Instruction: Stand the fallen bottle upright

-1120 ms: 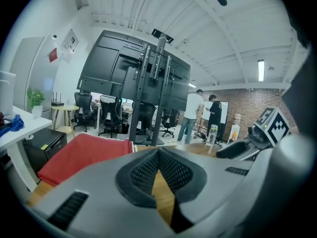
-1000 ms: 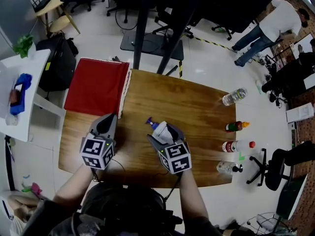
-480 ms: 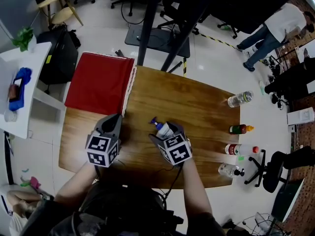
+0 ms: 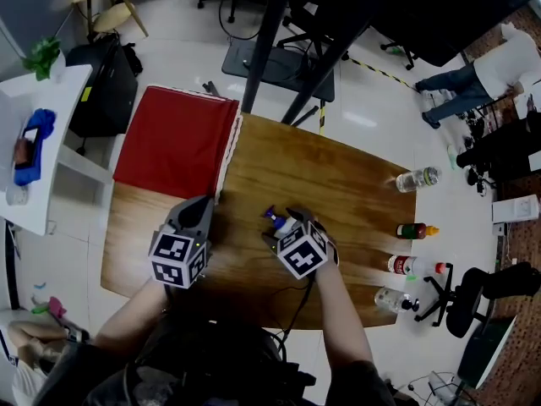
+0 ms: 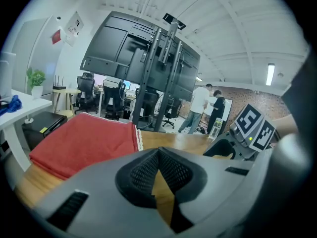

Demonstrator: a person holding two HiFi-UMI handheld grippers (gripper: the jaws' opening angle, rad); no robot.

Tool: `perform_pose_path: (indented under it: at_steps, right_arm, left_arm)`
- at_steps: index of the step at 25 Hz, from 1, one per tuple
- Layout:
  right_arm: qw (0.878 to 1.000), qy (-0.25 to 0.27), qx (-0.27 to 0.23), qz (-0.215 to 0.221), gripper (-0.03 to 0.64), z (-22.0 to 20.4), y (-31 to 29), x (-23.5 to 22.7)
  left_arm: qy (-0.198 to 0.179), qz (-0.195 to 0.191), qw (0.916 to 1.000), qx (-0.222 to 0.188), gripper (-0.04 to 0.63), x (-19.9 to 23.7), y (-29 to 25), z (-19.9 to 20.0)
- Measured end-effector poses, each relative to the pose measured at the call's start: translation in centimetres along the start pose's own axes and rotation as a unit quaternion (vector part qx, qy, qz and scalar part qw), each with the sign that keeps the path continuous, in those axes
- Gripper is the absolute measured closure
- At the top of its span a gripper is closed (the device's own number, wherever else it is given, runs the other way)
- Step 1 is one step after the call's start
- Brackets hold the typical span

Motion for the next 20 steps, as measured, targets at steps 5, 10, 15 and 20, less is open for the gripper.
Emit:
perform_pose_path:
  at_steps: [5, 10, 15, 20]
  right_arm:
    - [0.999, 0.033, 0.042, 0.001, 0.258, 0.0, -1.3, -0.4]
    - [0.996, 0.035, 0.08, 0.025, 0.259, -0.7, -2.8, -0.4]
    - [0.993, 0.041, 0.103, 0.031, 0.259, -0.8, -3.7, -0.1]
    - [0.991, 0.039, 0.121, 0.041, 0.259, -1.0, -4.0, -0.5]
  left_arm:
    - [0.01, 0.002, 0.9999, -0.007, 0.567, 0.8, -0.5, 0.1]
    - [0.014, 0.004, 0.9998, -0.01, 0.566, 1.5, -0.9, 0.1]
    - [0.017, 0.003, 0.9998, -0.007, 0.567, 1.9, -1.1, -0.1]
    - [0.016, -0.001, 0.9999, -0.004, 0.567, 1.7, -1.4, -0.2]
Point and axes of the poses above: the fingertips, and each gripper's own axes: y backward along the fingers, x to its left, z out of its top, the point moved 6 cm from there along y, backward along the fingers
